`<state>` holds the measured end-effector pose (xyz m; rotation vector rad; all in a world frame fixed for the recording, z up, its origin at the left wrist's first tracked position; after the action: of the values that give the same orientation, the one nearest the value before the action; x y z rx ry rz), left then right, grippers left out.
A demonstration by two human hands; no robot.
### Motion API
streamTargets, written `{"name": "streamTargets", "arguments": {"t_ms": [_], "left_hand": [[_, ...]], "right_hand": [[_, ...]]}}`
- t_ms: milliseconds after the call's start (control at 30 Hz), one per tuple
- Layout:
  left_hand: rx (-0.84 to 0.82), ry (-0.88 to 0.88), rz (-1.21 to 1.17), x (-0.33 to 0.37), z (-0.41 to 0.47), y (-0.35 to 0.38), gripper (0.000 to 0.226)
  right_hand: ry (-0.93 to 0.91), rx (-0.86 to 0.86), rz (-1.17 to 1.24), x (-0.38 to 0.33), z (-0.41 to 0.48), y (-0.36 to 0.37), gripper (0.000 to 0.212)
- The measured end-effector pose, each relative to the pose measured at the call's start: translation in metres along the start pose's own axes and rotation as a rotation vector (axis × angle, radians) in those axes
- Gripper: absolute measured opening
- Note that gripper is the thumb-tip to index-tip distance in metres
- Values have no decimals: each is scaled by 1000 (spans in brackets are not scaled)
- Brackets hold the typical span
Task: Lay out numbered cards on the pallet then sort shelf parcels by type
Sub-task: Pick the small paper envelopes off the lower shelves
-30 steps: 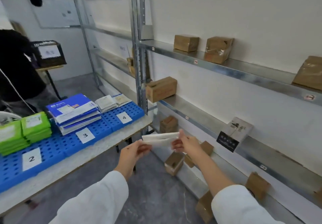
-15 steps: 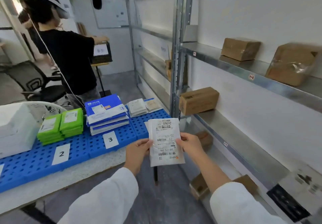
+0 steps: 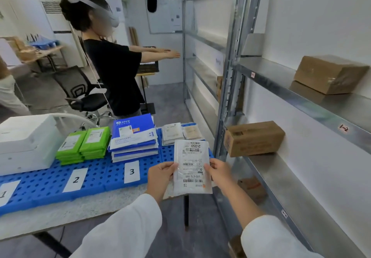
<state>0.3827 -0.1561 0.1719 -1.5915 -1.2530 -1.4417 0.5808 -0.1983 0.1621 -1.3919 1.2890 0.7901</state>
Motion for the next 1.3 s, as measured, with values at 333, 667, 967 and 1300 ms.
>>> {"name": "streamTargets", "arguments": {"t_ms": [333,667,967,1300], "left_hand": [[-5,-16,21,-8,140,-11,11],[-77,-9,124,19,306,-35,5],[-125,-93,179,8,389,-41,10],[-104,-167,263,-2,455,-28,10]], "right_hand": [[49,-44,-70,-20,129,-21,12],[149,34,-110,-61,277,-29,21],[293,5,-189,-60,360,-37,32],[394,-43,-121,-44,439,-61,38]]}}
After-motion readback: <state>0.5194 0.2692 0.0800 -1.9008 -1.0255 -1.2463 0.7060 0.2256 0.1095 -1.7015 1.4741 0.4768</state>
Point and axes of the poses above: each hand's wrist, its own z-axis towards the middle knuckle, its own y-axis out of the palm, x = y × z, the point moved 3 cm from there along z, towards the middle knuckle, and after that the axes turned 15 degrees about -x, right-handed, at the moved point
